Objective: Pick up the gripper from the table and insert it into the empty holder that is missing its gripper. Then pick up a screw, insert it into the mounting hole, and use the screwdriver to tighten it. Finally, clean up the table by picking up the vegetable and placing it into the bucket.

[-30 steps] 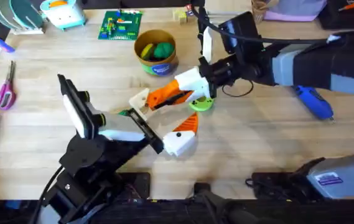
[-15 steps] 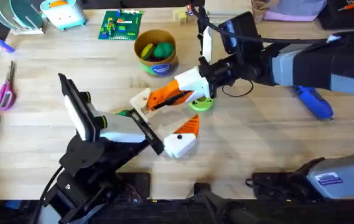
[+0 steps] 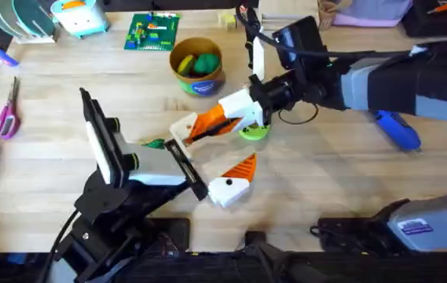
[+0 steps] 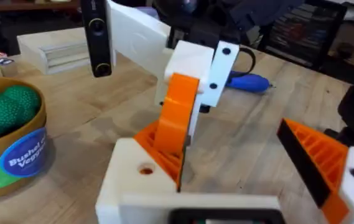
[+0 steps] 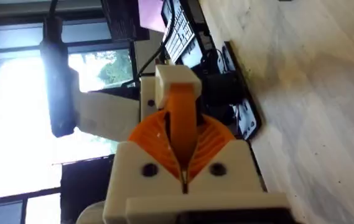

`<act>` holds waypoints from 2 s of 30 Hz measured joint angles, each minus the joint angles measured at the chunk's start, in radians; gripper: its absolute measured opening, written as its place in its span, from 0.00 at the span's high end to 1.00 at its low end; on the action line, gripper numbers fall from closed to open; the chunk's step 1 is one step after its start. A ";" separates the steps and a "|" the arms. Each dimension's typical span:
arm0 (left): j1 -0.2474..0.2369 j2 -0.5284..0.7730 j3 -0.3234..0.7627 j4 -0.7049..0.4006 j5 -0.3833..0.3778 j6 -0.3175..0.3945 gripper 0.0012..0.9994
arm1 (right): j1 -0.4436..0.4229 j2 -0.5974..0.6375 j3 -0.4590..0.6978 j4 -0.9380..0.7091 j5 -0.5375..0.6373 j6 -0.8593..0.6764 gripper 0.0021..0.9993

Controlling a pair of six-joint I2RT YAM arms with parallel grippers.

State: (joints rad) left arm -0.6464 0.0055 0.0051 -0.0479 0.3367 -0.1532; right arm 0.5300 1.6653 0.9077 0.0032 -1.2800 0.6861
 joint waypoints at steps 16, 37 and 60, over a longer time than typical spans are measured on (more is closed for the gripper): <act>0.004 0.000 -0.001 0.002 -0.009 0.008 0.01 | 0.029 0.000 0.000 0.067 0.037 -0.009 0.99; 0.004 0.000 -0.001 0.000 -0.017 0.006 0.01 | 0.035 0.000 0.000 0.078 0.053 -0.014 0.99; 0.017 0.000 -0.001 0.014 -0.026 0.020 0.01 | 0.043 0.000 -0.004 0.199 0.088 -0.013 1.00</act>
State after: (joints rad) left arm -0.6292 0.0051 0.0040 -0.0335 0.3105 -0.1331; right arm 0.5735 1.6653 0.9036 0.2021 -1.1923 0.6727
